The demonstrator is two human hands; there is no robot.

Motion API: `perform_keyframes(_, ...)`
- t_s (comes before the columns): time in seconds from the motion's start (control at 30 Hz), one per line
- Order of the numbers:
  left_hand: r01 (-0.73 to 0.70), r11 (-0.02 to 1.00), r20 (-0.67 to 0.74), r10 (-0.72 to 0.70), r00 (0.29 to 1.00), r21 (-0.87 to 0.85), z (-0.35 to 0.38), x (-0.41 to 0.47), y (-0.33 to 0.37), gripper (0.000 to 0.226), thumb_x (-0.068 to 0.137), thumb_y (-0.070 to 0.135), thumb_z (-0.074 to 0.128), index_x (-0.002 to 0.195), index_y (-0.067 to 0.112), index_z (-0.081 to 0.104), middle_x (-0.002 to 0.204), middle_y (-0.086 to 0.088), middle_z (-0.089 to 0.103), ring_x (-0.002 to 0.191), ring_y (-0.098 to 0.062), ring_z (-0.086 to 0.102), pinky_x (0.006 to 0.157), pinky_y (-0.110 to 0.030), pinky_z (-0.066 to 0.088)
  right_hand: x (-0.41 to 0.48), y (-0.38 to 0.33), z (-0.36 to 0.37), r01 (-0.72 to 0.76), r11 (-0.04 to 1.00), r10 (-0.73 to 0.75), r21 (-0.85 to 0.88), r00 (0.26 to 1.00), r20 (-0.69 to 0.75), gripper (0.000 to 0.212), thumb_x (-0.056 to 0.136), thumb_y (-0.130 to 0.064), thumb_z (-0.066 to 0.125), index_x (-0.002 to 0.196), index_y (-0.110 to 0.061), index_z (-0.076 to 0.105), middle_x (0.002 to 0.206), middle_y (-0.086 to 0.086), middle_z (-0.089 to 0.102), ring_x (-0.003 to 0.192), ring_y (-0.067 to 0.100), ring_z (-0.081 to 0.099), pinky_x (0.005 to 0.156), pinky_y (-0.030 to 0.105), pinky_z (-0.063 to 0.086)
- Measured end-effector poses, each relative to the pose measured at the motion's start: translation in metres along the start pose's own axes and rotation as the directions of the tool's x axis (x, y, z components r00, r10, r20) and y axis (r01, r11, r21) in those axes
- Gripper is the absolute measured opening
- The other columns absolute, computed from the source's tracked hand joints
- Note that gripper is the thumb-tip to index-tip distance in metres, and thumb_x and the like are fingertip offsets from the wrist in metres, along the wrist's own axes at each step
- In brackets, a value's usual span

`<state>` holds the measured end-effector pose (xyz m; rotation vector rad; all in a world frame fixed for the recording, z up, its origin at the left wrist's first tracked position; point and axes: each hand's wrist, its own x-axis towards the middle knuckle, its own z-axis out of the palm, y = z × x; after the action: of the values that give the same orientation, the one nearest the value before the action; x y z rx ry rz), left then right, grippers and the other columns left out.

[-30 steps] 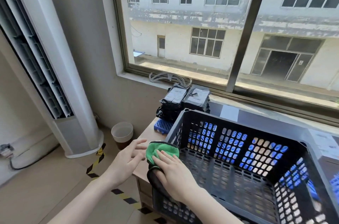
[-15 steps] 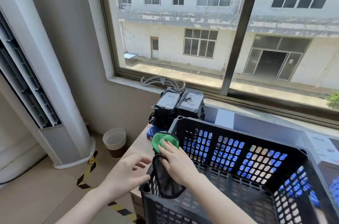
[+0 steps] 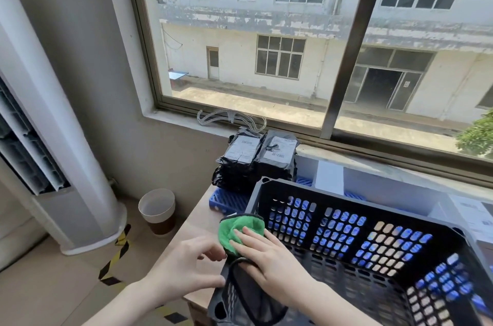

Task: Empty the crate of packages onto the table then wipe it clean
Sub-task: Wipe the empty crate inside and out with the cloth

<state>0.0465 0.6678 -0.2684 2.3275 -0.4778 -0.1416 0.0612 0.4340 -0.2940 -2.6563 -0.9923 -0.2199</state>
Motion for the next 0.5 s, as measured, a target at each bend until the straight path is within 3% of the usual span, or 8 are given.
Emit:
perform_keyframes(0.13, -0.045, 0.999, 0.080, 0.046, 0.996, -0.004, -0.006, 0.009, 0.001, 0.040, 0.062, 0.046, 0.082, 0.097, 0.041, 0.064, 0.105, 0.023, 0.060, 0.105, -0.004, 0.056, 0.087, -0.020, 0.047, 0.024, 0.011, -0.006, -0.085, 0.992, 0.077, 0.096, 0.994, 0.080, 0.058, 0.092, -0.052, 0.021, 0.145, -0.035, 0.038, 0.155, -0.021, 0.022, 0.143, -0.003, 0.006, 0.115, 0.030, -0.009)
perform_keyframes(0.3, -0.111, 0.994, 0.189, 0.105, 0.976, 0.021, -0.015, 0.022, 0.002, 0.063, 0.061, 0.050, 0.085, 0.116, 0.041, 0.056, 0.131, 0.027, 0.040, 0.127, 0.005, 0.038, 0.099, -0.009, 0.032, 0.055, 0.044, -0.010, -0.210, 0.974, 0.202, 0.080, 0.975, 0.096, 0.078, 0.086, -0.070, 0.003, 0.148, -0.032, 0.031, 0.157, -0.017, 0.016, 0.145, -0.001, 0.001, 0.121, 0.029, 0.000)
perform_keyframes(0.43, -0.137, 0.989, 0.291, 0.118, 0.950, 0.046, -0.022, 0.034, 0.004, 0.093, 0.060, 0.055, 0.086, 0.140, 0.045, 0.039, 0.150, 0.037, 0.016, 0.138, 0.017, 0.013, 0.109, -0.004, 0.012, 0.075, 0.066, -0.017, -0.282, 0.959, 0.280, 0.002, 0.953, 0.117, 0.049, 0.102, -0.044, 0.028, 0.149, -0.032, 0.027, 0.158, -0.016, 0.013, 0.146, 0.001, 0.002, 0.121, 0.032, 0.001)
perform_keyframes(0.5, -0.141, 0.989, 0.347, 0.118, 0.931, 0.044, -0.024, 0.041, 0.004, 0.104, 0.060, 0.056, 0.086, 0.146, 0.047, 0.029, 0.152, 0.038, 0.009, 0.139, 0.018, 0.006, 0.112, -0.009, 0.011, 0.084, 0.075, -0.020, -0.300, 0.953, 0.302, -0.035, 0.947, 0.108, 0.047, 0.103, -0.038, 0.031, 0.150, -0.032, 0.027, 0.158, -0.016, 0.012, 0.146, 0.001, 0.002, 0.121, 0.035, 0.002)
